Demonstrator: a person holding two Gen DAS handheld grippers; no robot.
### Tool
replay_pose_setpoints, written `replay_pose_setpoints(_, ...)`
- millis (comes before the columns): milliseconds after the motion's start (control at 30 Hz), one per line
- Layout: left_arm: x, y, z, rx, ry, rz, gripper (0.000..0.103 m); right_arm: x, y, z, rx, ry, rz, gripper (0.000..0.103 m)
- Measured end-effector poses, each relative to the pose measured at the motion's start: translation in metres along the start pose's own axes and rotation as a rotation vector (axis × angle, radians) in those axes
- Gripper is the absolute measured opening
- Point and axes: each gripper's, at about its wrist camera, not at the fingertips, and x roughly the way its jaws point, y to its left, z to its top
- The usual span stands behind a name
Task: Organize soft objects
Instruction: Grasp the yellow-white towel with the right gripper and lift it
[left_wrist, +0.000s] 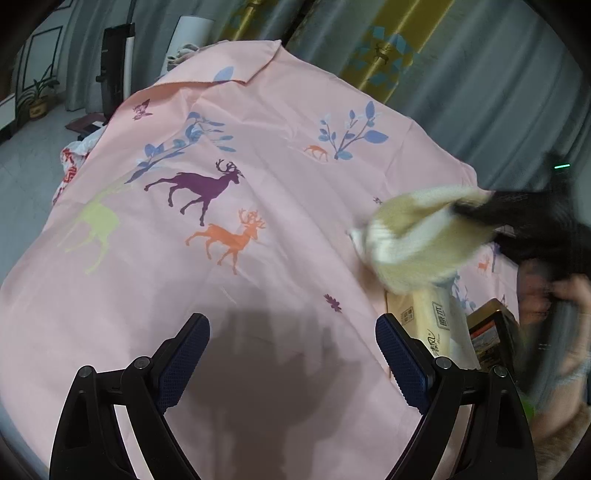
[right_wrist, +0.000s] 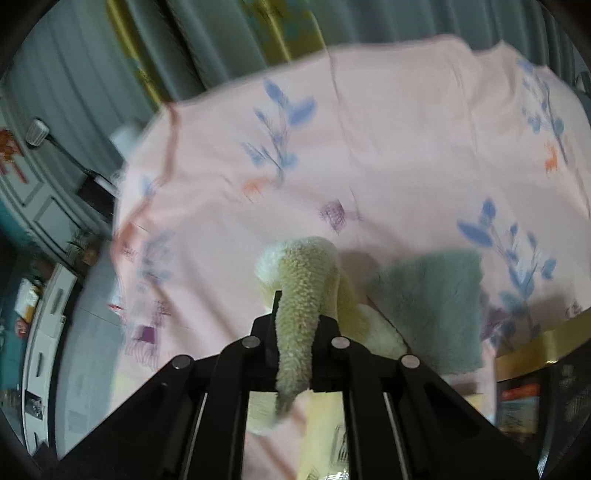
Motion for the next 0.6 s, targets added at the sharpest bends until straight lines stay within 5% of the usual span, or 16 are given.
replay_pose_setpoints(333,-0.007,0.000,-0.001,-0.026,0.010,-0.056,0.092,-0.194,0.020,-0.021,-0.121,-0.268,0.110,0.008)
replay_pose_setpoints(600,-0.009,-0.012,-0.009,0.007,0.031,-0.105,0.092,-0.241,-0.005,-0.075,-0.133,-0.195,0.106,0.009)
